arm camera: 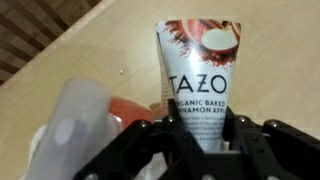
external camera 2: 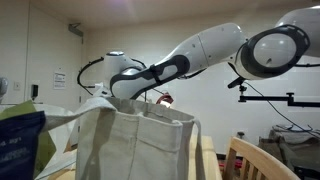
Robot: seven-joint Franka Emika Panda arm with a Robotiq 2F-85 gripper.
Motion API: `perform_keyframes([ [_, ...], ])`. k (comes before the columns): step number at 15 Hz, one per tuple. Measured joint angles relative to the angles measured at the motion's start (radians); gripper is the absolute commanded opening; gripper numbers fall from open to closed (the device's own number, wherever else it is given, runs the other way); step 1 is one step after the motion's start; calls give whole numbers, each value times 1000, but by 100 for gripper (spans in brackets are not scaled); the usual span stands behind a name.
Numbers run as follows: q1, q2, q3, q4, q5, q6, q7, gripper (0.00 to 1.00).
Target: Pick up the three objects from the table, put them in the carrier bag and move the bag to the center of the table
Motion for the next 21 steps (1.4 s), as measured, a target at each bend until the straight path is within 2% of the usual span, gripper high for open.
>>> perform_keyframes([
  [4, 27, -35, -19, 1, -38, -1, 5, 15],
  [10, 27, -45, -136, -15, -115, -28, 83, 15],
  [13, 25, -47, -173, -56, -135, -36, 103, 15],
  [16, 40, -66, -168, -116, -136, -12, 103, 15],
  [21, 91, -157, -128, -279, -136, 143, 102, 15],
])
